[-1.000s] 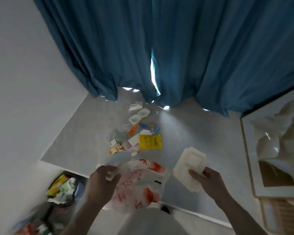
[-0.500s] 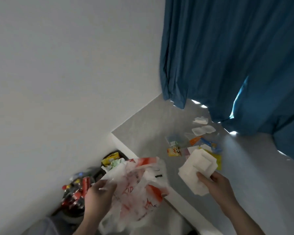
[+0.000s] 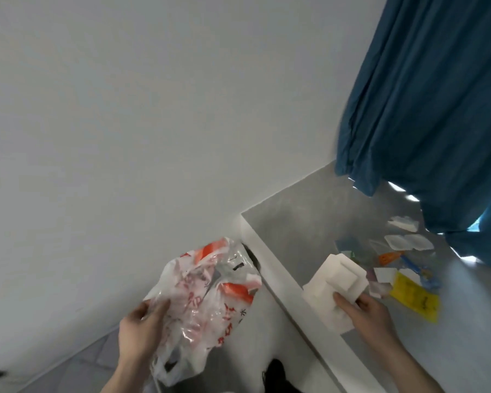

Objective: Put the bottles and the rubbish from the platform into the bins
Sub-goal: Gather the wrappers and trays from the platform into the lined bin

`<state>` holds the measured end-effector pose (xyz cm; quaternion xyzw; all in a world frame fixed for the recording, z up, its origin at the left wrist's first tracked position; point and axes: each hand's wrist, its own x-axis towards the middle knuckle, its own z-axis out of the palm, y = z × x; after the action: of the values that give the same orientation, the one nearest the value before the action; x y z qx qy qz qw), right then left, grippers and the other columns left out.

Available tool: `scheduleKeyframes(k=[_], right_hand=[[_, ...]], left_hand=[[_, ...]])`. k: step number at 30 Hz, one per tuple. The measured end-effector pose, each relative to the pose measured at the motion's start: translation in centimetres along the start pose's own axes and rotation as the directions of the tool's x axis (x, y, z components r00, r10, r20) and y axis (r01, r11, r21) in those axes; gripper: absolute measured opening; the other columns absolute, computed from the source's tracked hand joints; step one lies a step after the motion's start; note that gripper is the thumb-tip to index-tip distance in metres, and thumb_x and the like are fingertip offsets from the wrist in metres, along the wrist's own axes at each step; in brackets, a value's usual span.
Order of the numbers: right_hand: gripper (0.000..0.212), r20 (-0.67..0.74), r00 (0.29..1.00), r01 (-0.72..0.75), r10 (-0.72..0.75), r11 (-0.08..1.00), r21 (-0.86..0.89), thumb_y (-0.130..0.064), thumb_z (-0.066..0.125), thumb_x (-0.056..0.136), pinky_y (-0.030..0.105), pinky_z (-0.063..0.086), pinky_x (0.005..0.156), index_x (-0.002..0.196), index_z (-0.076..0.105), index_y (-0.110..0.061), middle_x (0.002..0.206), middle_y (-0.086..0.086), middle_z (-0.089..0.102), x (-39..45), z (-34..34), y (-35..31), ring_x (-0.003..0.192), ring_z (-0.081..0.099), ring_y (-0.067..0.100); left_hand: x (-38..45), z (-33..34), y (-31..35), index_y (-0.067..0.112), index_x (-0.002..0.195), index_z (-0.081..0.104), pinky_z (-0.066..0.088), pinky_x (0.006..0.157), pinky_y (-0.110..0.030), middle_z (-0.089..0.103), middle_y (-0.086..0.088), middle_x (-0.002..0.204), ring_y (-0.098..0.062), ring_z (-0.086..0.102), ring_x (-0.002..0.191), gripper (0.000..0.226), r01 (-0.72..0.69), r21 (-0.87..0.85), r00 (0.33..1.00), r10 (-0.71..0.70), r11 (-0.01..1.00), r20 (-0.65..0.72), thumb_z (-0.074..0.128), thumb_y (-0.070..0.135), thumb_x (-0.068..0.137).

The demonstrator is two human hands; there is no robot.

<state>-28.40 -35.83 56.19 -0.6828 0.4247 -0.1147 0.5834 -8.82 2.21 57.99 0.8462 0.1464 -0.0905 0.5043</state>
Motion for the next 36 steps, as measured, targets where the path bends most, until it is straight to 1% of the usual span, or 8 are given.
scheduleKeyframes(k=[6, 14, 20, 23, 27, 29, 32, 36], right_hand=[[0.008, 0.057, 0.998, 0.014, -0.013, 1.000, -0.018, -0.020, 0.081, 0.084, 0.040, 0.056, 0.077, 0.088, 0.076, -0.015, 0.082, -0.003, 0.078, 6.3, 1.9, -0.8, 0.084, 0.072, 0.020], [0.007, 0.178, 0.982, 0.075, -0.057, 0.992, -0.097, -0.022, 0.081, 0.085, 0.025, 0.051, 0.060, 0.088, 0.077, -0.018, 0.077, -0.010, 0.077, 13.1, 6.2, -4.1, 0.072, 0.070, 0.007], [0.007, 0.163, 0.986, -0.013, 0.021, 0.999, -0.045, -0.022, 0.080, 0.085, 0.026, 0.051, 0.061, 0.090, 0.077, -0.019, 0.081, -0.006, 0.078, 14.0, 8.7, -4.9, 0.071, 0.072, 0.003], [0.009, 0.123, 0.988, -0.098, 0.098, 0.995, -0.001, -0.022, 0.079, 0.086, 0.027, 0.052, 0.063, 0.094, 0.077, -0.018, 0.084, -0.005, 0.078, 14.0, 10.6, -4.7, 0.079, 0.074, 0.012], [0.012, 0.046, 0.978, -0.202, 0.201, 0.979, 0.021, -0.023, 0.079, 0.086, 0.032, 0.057, 0.067, 0.096, 0.077, -0.017, 0.086, -0.005, 0.079, 14.0, 14.4, -3.8, 0.084, 0.073, 0.015], [0.014, -0.003, 0.969, -0.248, 0.248, 0.969, 0.009, -0.027, 0.080, 0.085, 0.036, 0.058, 0.072, 0.096, 0.078, -0.019, 0.085, -0.008, 0.078, 14.2, 16.9, -3.2, 0.085, 0.073, 0.015], [0.007, -0.052, 0.963, -0.267, 0.265, 0.963, -0.037, -0.031, 0.077, 0.087, 0.029, 0.051, 0.063, 0.088, 0.077, -0.024, 0.078, -0.017, 0.075, 15.0, 20.8, -2.4, 0.081, 0.071, 0.010], [0.008, -0.070, 0.953, -0.301, 0.295, 0.950, -0.085, -0.033, 0.075, 0.089, 0.019, 0.048, 0.063, 0.084, 0.075, -0.025, 0.077, -0.024, 0.072, 16.5, 25.5, 0.8, 0.077, 0.067, -0.003]], left_hand=[[5.6, -2.1, 3.7, 0.009, 0.079, 0.070, 0.054, 0.071, -0.045, 0.072, -0.010, 0.074, -0.031, 0.066, 0.073, 0.026, -0.034, -0.019, 0.988, 0.031, 0.999, -0.149, 0.076, 0.033, 0.088], [10.9, -0.8, 6.9, 0.013, 0.081, 0.070, 0.052, 0.071, -0.040, 0.071, -0.004, 0.075, -0.028, 0.066, 0.073, 0.021, -0.013, -0.021, 0.975, 0.008, 1.000, -0.224, 0.077, 0.032, 0.088], [15.4, 3.2, 7.9, 0.016, 0.089, 0.073, 0.054, 0.069, -0.038, 0.074, -0.002, 0.080, -0.022, 0.069, 0.073, 0.021, -0.012, 0.059, 0.994, 0.019, 0.998, -0.108, 0.076, 0.037, 0.087], [19.0, 6.1, 7.7, 0.018, 0.097, 0.075, 0.056, 0.073, -0.036, 0.075, 0.003, 0.084, -0.019, 0.070, 0.078, 0.030, -0.006, 0.172, 1.000, 0.004, 0.985, 0.015, 0.077, 0.045, 0.083], [23.4, 10.6, 7.9, 0.020, 0.086, 0.074, 0.050, 0.058, -0.025, 0.073, 0.004, 0.072, -0.013, 0.068, 0.061, 0.015, -0.003, 0.309, 0.974, -0.067, 0.951, 0.217, 0.078, 0.034, 0.083], [26.1, 12.7, 7.5, 0.021, 0.077, 0.073, 0.054, 0.059, -0.027, 0.071, 0.003, 0.062, -0.013, 0.067, 0.057, 0.013, -0.009, 0.384, 0.952, -0.110, 0.923, 0.286, 0.076, 0.033, 0.081], [30.5, 16.2, 5.7, 0.022, 0.071, 0.070, 0.059, 0.063, -0.031, 0.068, 0.004, 0.054, -0.015, 0.068, 0.055, 0.014, -0.008, 0.505, 0.912, -0.201, 0.863, 0.358, 0.069, 0.035, 0.076], [34.6, 21.3, 3.2, 0.028, 0.081, 0.070, 0.058, 0.063, -0.027, 0.071, 0.008, 0.062, -0.011, 0.068, 0.060, 0.017, -0.065, 0.600, 0.899, -0.214, 0.798, 0.382, 0.058, 0.036, 0.074]])
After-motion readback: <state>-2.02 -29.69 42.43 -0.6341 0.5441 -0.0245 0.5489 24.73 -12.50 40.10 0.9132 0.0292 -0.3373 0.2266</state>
